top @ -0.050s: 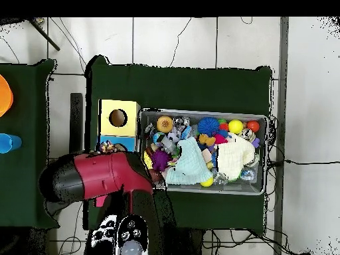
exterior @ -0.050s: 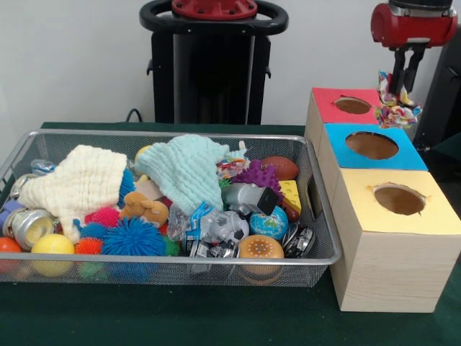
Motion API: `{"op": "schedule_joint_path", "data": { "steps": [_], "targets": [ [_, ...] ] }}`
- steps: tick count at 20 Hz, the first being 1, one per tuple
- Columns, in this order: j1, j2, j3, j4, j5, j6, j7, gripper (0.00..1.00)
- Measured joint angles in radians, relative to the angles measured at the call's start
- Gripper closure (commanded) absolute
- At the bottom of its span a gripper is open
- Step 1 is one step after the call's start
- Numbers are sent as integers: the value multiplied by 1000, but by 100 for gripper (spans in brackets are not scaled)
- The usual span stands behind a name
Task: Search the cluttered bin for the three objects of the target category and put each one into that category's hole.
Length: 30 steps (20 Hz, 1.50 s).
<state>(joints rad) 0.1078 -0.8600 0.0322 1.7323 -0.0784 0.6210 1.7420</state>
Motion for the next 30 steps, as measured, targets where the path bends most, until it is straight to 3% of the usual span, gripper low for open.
{"op": "schedule_joint_path", "data": {
  "steps": [30],
  "targets": [
    [26,128,-29,-99,5,0,0,100]
  ]
}}
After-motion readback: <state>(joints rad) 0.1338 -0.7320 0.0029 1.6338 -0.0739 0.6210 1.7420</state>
